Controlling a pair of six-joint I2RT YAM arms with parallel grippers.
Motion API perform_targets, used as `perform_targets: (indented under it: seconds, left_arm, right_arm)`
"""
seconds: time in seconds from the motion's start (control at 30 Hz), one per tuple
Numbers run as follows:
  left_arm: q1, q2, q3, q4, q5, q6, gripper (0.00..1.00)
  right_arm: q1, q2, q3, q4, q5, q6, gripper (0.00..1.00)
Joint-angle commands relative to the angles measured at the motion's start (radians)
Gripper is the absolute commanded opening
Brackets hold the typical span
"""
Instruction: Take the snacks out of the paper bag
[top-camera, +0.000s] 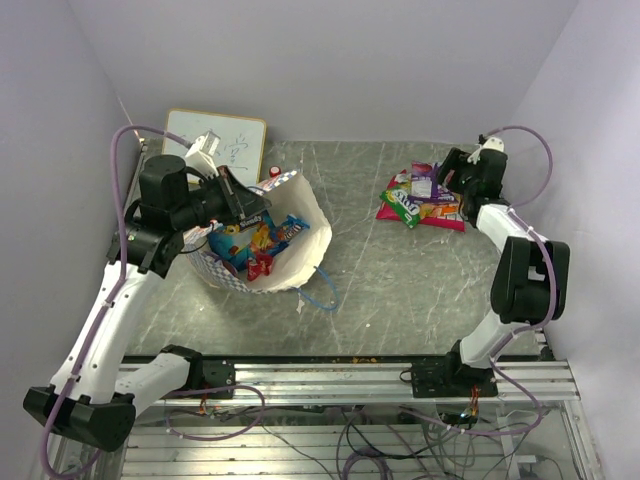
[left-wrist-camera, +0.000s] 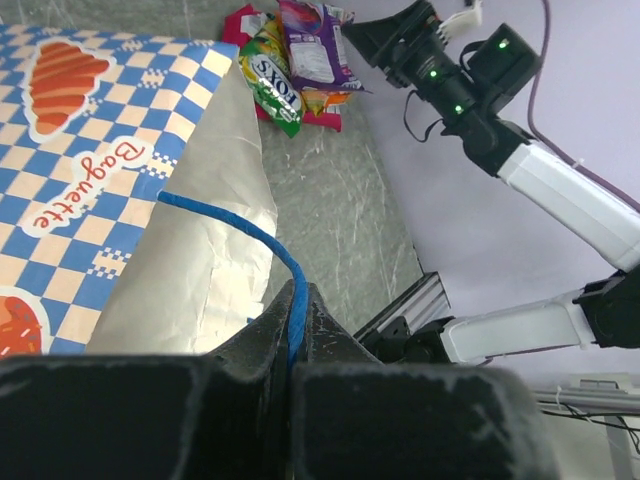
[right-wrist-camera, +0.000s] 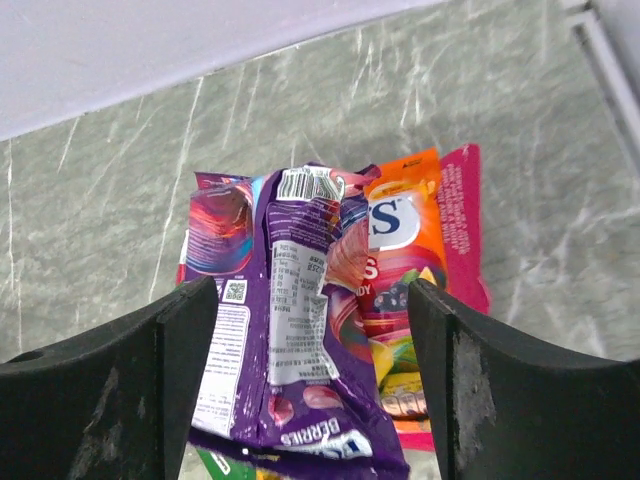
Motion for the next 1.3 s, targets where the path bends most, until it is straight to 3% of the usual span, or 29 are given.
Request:
perform_targets:
  seconds: [0.0,0.33,0.63,0.73,0.97,1.27]
  left_arm:
    - [-0.010,0.008,-0.002,0.062,0.054,-0.014,0.07]
    - [-0.010,0.006,0.055,-0.025,0.009,0.053,0.07]
    - [-0.010,-0.086,0.045,-0.146,-0.116,0.087,0.07]
    - [-0.010,-0.105,0.038,-0.173,-0.137,0.082,0.07]
    - [-0.010,-0.126,0.000,-0.163,-0.135,0.041,0.07]
    - [-0.010,-0.138,-0.015,-0.194,-0.118,0.064,0.07]
  right_arm:
    - [0.002,-0.100,0.023,-0.098,0.029,-0.103,0.78]
    - [0.196,-0.370,-0.213,-0.203,0.078,-0.198,1.00]
    - [0.233,-0.558,-0.325,-0.411,0.055,-0.128,1.00]
    - [0.246,-0.548,-0.291,-0.465,0.027,-0.211,1.00]
    - [0.402,-0.471,-0.068,-0.606,0.178,-0.440,1.00]
    - [0.660,-0.459,0.142,-0.725,-0.076,-0.402,1.00]
